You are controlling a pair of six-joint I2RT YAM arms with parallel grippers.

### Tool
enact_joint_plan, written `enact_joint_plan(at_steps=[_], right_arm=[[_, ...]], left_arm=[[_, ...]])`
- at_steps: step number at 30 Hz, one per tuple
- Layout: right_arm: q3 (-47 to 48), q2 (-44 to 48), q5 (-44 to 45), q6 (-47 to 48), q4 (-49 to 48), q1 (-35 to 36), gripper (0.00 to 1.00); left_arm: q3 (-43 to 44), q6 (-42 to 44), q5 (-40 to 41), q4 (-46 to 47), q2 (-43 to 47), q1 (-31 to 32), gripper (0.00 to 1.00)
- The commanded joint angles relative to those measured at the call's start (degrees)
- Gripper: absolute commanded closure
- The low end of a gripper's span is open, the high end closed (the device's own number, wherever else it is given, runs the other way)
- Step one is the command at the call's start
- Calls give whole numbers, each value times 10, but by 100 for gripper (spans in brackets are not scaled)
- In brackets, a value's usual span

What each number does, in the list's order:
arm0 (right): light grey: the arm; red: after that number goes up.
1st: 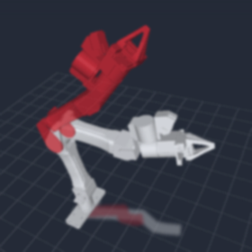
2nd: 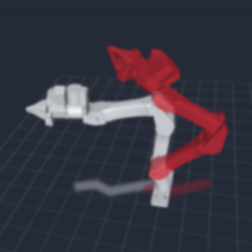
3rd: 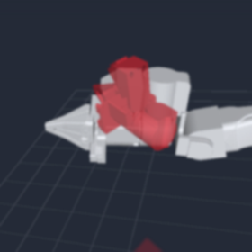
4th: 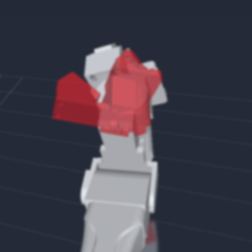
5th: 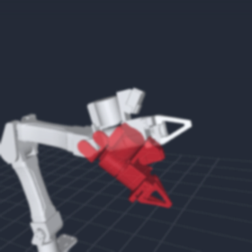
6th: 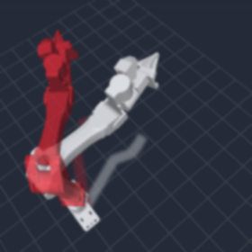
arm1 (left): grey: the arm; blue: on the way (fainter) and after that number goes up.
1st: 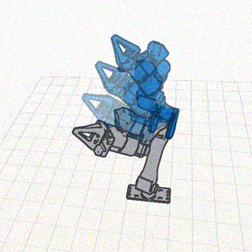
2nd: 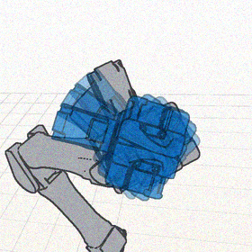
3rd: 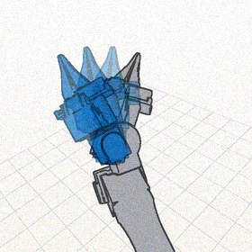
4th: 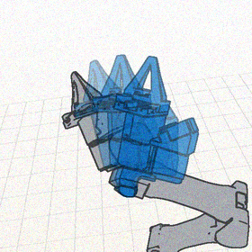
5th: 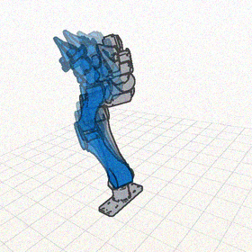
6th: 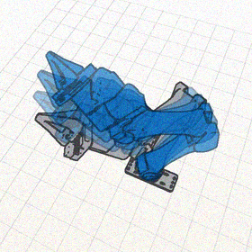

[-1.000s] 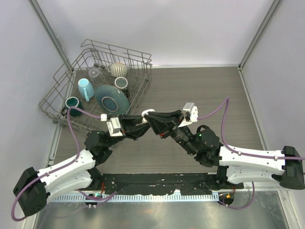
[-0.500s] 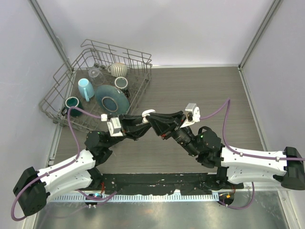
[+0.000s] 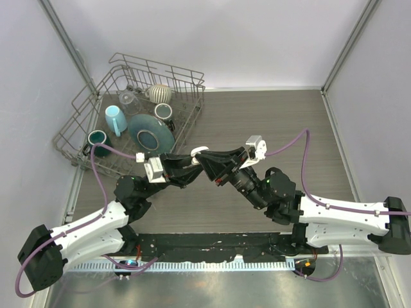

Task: Insert the wireless bluetooth earbuds into the charging case
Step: Place the earbud in the charging case.

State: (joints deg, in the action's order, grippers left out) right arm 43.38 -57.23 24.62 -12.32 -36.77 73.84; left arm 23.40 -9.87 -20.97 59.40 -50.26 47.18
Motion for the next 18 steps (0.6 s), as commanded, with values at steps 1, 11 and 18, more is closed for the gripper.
enact_joint_plan(at_steps=[1,11,18], right_arm=[[12,-9,40,-2,56,3,99],[19,-8,53,-8,80,3,99],[29,-4,71,-10,108,3,93]], left_arm=[[20,8,12,76,12,-1,100],[17,13,19,74,17,-2,100],[17,18,20,71,20,-1,100]])
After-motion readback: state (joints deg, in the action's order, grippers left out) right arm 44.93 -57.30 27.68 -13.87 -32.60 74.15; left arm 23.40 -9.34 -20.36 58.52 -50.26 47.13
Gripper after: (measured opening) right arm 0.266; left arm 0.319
